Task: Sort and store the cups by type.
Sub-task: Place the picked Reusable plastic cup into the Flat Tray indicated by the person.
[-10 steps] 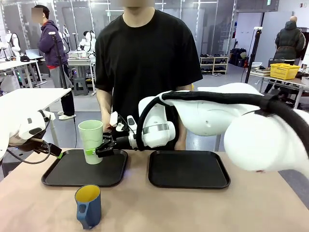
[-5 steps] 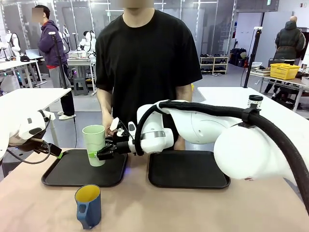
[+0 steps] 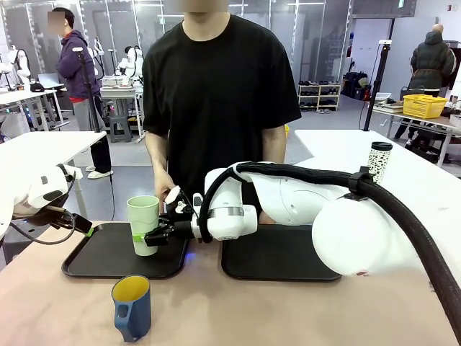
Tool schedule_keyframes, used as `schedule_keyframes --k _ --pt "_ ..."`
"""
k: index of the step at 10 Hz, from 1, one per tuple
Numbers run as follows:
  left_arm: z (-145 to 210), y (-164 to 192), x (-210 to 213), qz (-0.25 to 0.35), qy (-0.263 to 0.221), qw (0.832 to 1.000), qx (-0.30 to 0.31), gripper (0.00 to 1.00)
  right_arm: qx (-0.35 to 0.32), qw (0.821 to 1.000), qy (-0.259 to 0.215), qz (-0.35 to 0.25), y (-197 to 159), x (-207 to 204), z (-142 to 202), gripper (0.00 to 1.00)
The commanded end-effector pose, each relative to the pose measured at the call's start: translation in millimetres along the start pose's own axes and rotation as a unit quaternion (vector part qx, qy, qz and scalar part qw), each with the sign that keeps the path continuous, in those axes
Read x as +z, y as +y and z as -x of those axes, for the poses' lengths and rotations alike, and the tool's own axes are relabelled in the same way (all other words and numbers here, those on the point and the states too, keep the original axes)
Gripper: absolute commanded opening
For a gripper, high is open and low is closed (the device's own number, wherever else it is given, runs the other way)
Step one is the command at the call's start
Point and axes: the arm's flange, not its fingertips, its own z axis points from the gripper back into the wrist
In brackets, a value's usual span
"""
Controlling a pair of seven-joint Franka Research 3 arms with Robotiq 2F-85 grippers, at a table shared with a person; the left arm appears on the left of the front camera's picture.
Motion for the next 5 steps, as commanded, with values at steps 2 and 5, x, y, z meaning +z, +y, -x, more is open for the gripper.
schedule_keyframes --k 2,5 --pt "-0.4 1.1 0.5 -0.002 0.0 1.0 -0.002 1.0 0.013 1.0 0.01 0.018 -3.1 -9.1 -0.6 0.84" --pt "-0.4 1.1 0.5 -0.002 0.0 1.0 -0.002 1.0 0.001 1.0 0.016 0.024 -5.7 -7.4 10.9 0.84"
